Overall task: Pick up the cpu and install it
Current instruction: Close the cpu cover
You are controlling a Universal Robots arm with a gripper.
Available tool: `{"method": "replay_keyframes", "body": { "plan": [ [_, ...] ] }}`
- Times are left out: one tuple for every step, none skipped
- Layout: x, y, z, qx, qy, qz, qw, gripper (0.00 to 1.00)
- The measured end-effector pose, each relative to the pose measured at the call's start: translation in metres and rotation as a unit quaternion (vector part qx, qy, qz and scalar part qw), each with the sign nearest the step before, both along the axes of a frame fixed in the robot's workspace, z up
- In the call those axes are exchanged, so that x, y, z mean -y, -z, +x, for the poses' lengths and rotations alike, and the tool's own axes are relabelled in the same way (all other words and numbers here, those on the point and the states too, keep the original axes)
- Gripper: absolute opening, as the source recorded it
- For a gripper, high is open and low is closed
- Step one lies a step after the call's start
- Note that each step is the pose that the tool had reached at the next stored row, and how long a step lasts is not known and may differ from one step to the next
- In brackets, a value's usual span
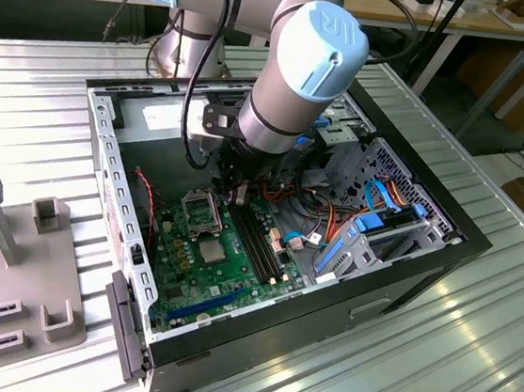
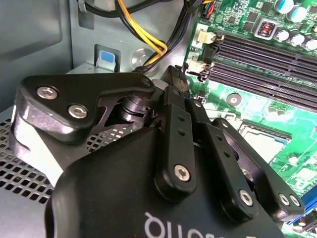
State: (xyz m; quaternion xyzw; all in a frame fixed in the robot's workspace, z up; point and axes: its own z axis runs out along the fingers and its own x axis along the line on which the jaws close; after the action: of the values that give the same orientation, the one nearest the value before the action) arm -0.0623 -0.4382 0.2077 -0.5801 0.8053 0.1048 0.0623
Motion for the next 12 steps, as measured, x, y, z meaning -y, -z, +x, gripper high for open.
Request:
{"method": "replay_keyframes", "body": {
  "plan": [
    [-0.0001,0.0,0.0,0.0,0.0,0.0003,1.0,0.11],
    [0.0,0.0,0.0,0.0,0.0,0.0003,1.0,0.11],
    [0.0,0.0,-0.0002,0.0,0.0,0.0003,1.0,0.11],
    [0.0,0.0,-0.0005,0.0,0.0,0.0004,1.0,0.11],
    [0.0,0.0001,-0.0009,0.0,0.0,0.0004,1.0,0.11],
    [0.0,0.0001,-0.0017,0.0,0.0,0.0004,1.0,0.11],
    [0.0,0.0001,-0.0025,0.0,-0.001,0.0004,1.0,0.11],
    [0.0,0.0001,-0.0032,0.0,-0.001,0.0004,1.0,0.11],
    [0.0001,0.0001,-0.0037,0.0,-0.001,0.0004,1.0,0.11],
    [0.0006,0.0,-0.0038,0.0,-0.001,0.0003,1.0,0.11],
    [0.0015,0.0,-0.0041,0.0,-0.001,0.0003,1.0,0.11],
    [0.0029,0.0001,-0.0041,0.0,-0.001,0.0004,1.0,0.11]
  ]
}}
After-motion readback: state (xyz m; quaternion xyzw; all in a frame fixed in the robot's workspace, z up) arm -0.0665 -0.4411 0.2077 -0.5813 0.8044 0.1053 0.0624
